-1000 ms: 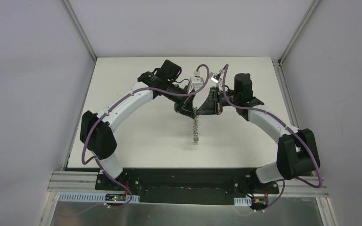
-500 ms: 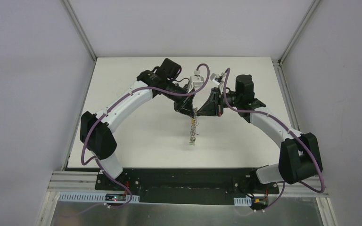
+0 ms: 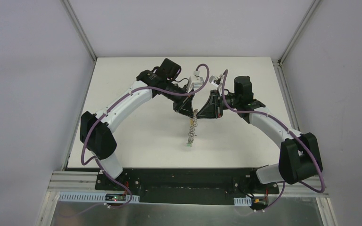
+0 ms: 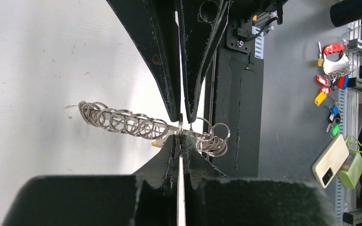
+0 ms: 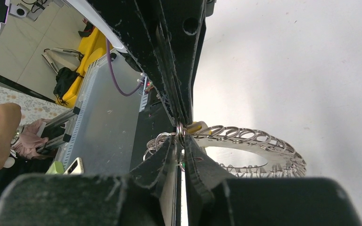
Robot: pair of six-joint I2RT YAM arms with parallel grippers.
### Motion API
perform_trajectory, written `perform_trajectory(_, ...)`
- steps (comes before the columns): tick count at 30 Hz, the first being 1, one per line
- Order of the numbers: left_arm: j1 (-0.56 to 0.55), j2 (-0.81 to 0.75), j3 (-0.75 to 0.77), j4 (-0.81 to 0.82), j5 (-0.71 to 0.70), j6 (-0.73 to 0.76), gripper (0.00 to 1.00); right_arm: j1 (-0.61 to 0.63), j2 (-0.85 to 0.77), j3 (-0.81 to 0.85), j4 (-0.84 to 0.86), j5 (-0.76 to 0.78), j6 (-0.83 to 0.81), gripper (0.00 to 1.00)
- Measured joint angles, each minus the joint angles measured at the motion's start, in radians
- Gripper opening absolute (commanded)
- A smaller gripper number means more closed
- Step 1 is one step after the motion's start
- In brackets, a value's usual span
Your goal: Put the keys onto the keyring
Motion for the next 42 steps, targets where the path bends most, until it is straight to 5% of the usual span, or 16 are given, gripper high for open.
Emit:
perform_trajectory(10,0.000,0.000,-0.011,0.001,0.031,0.003,0.00,0.001,-0.016,0.006,-0.034,0.018,0.000,0.34)
perform_trajectory(24,-0.001,0.001,-0.025,0.001,0.056,0.003,0.00,0.010,-0.016,0.015,-0.034,0.026,0.000,0.35)
perform_trajectory(42,-0.001,0.001,-0.025,0.000,0.056,0.002,0.00,0.034,-0.014,0.016,-0.043,0.024,-0.012,0.00)
